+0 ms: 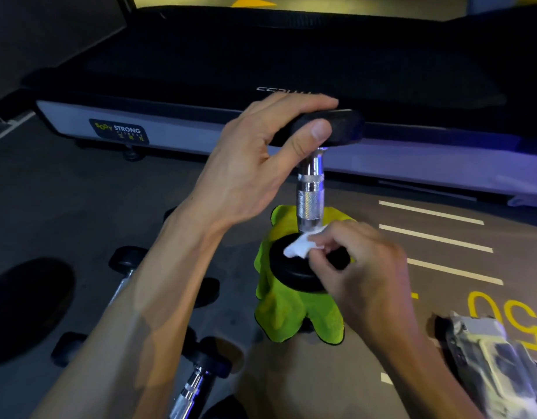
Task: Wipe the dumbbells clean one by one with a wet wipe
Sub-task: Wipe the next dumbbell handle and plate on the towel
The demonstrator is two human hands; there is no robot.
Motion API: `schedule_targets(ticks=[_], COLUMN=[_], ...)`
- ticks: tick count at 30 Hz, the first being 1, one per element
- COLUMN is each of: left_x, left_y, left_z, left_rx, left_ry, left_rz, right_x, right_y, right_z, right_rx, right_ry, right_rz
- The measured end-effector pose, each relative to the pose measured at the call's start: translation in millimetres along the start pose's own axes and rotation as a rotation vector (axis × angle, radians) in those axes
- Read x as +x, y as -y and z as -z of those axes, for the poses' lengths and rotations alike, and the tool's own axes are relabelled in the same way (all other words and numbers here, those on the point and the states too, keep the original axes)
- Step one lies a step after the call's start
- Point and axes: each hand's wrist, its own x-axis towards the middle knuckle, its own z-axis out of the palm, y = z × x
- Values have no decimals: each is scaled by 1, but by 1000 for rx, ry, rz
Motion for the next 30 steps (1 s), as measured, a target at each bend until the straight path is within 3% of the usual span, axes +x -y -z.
schedule_targets(ticks=[6,13,19,26,30], left_x=[3,4,6,4,5], left_y=[-4,0,-3,-1,-7], left_z=[-1,-1,0,1,-2], left_rx=[9,-19,-47,-75,-73], left_ry=[41,26,39,13,41], left_rz=[-14,13,43,67,54], right_x=[42,4,55,11,49], right_y=[15,1,16,4,11], right_z=[2,-6,-3,-15,-6], right_rx=[29,-2,198,119,140], right_ry=[-163,-22,-244,-191,-336], right_rz=[18,-46,-68,-73,27])
